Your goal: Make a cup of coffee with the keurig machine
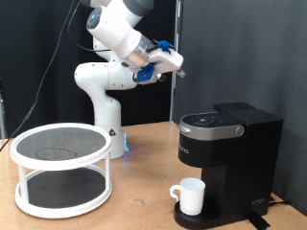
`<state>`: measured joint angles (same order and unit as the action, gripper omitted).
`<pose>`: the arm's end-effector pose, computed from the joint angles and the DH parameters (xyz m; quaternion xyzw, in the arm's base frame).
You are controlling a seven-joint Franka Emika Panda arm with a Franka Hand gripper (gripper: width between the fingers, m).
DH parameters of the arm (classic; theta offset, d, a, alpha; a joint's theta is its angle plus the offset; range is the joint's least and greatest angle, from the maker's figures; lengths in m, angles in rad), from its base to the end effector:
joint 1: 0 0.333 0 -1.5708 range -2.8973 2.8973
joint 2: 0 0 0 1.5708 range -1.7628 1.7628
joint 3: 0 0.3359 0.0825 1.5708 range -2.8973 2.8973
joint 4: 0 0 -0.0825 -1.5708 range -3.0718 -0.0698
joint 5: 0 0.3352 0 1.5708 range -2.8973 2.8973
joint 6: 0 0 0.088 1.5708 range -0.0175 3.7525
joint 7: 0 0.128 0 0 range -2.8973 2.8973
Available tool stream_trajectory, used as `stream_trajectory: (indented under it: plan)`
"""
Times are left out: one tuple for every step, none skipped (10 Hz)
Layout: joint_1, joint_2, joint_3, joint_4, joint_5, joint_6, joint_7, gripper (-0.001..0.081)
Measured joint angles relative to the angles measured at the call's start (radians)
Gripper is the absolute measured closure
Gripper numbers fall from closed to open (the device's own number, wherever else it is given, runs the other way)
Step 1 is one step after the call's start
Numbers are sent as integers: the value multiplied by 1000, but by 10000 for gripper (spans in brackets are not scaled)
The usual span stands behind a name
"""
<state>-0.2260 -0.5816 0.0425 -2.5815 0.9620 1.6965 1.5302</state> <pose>0.3035 0.0421 0.4889 -0.4776 0.7519 0.3739 0.2584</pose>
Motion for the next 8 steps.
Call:
stream_trajectory:
  plan:
    - [0,-2,13,18,20,44,17,72]
    - [-1,-8,44,37,22,123,52,72]
    - [-3,-12,86,59,3,207,107,72]
    - [-8,-13,128,83,-23,279,173,72]
    - [-20,-9,170,113,-88,323,252,72]
    - [-38,4,211,157,-209,313,324,72]
    - [-61,30,256,211,-345,295,398,72]
    - [-74,64,291,256,-402,283,458,72]
